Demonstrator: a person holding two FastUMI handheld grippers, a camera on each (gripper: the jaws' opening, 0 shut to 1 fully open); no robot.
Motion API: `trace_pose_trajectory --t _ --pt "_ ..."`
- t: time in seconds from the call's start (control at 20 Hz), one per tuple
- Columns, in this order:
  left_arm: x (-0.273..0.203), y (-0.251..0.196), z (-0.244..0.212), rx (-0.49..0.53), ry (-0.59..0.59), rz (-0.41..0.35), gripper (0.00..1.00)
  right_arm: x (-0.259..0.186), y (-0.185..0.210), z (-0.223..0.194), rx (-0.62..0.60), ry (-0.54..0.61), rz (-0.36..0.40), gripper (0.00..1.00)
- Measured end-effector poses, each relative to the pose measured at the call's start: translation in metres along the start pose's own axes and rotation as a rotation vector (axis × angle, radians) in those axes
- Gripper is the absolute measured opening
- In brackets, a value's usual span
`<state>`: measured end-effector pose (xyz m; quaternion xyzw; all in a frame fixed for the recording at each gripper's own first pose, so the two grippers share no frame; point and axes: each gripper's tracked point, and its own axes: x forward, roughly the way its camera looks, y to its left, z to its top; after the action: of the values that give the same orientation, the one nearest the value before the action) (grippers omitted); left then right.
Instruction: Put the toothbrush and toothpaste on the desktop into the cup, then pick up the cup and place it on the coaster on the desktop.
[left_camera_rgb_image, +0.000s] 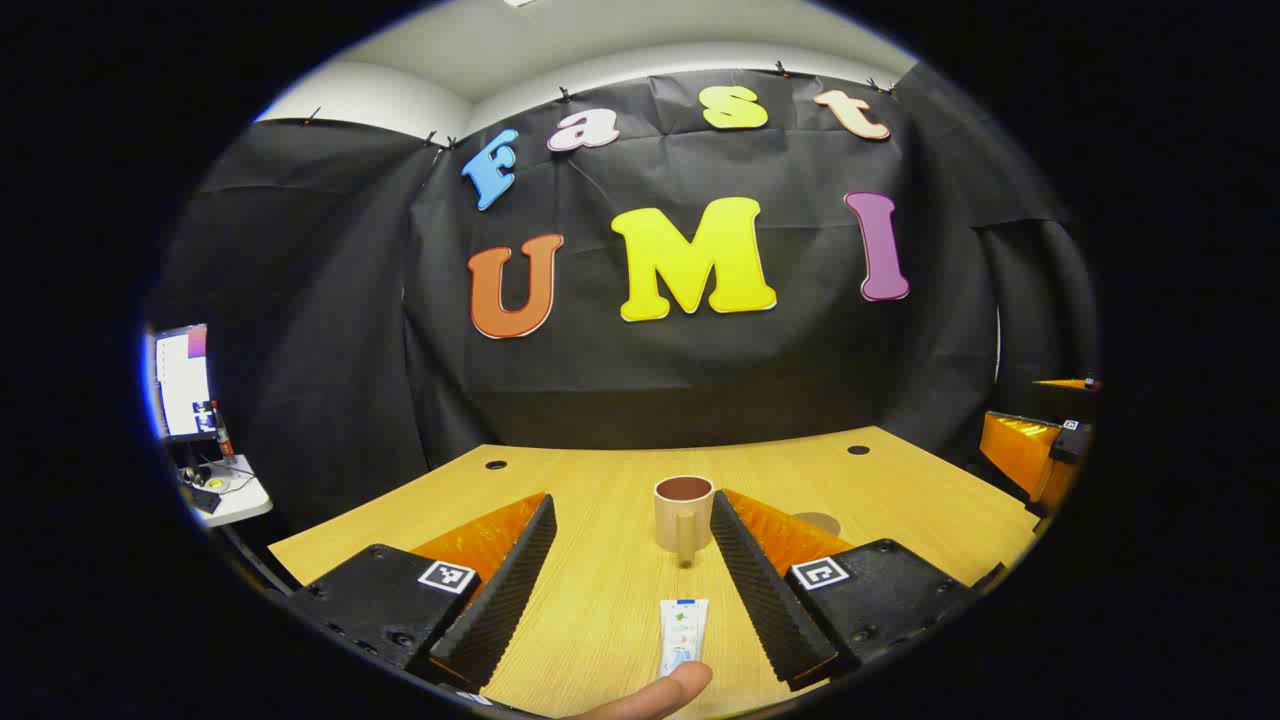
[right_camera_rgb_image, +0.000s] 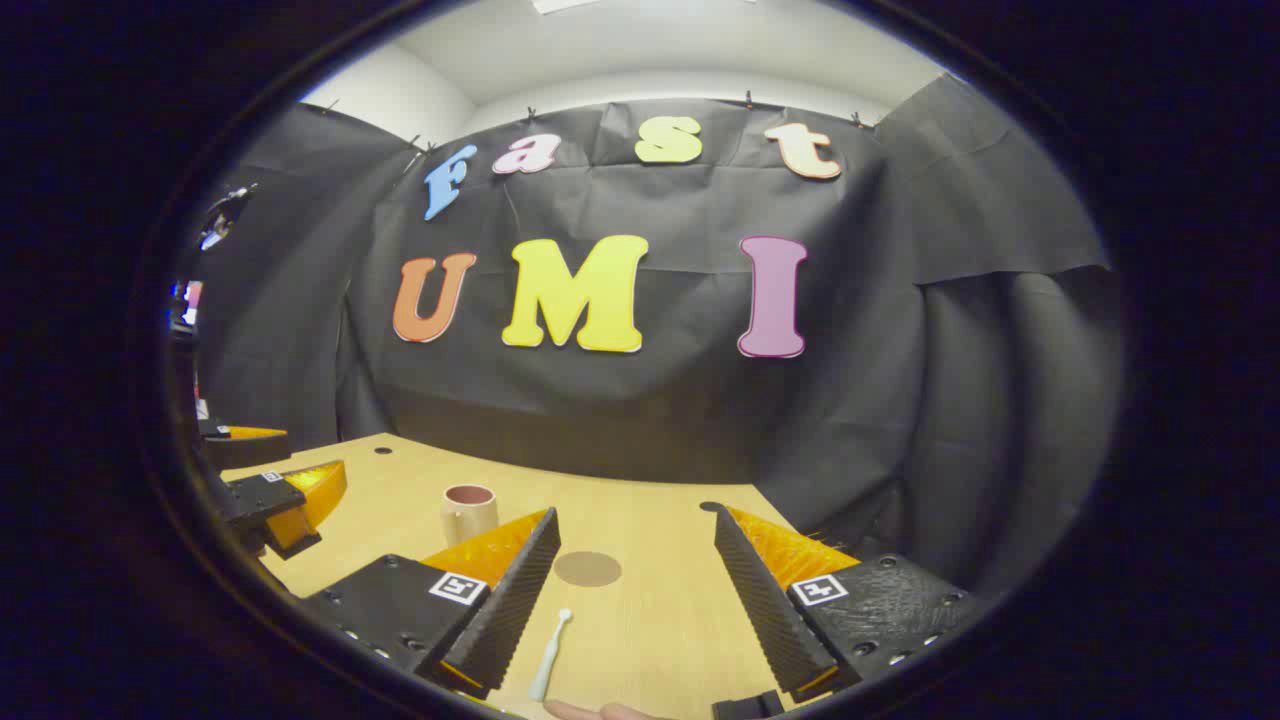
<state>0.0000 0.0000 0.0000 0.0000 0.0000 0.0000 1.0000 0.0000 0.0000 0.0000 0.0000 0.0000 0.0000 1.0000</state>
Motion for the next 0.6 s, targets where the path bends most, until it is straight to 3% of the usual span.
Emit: trace_pose_trajectory --t 0.6 --pt "-0.004 -0.003 -0.002 0.0 0.003 -0.02 0.98 0.007 0.006 -0.013 0.015 0.044 0.019 0.95"
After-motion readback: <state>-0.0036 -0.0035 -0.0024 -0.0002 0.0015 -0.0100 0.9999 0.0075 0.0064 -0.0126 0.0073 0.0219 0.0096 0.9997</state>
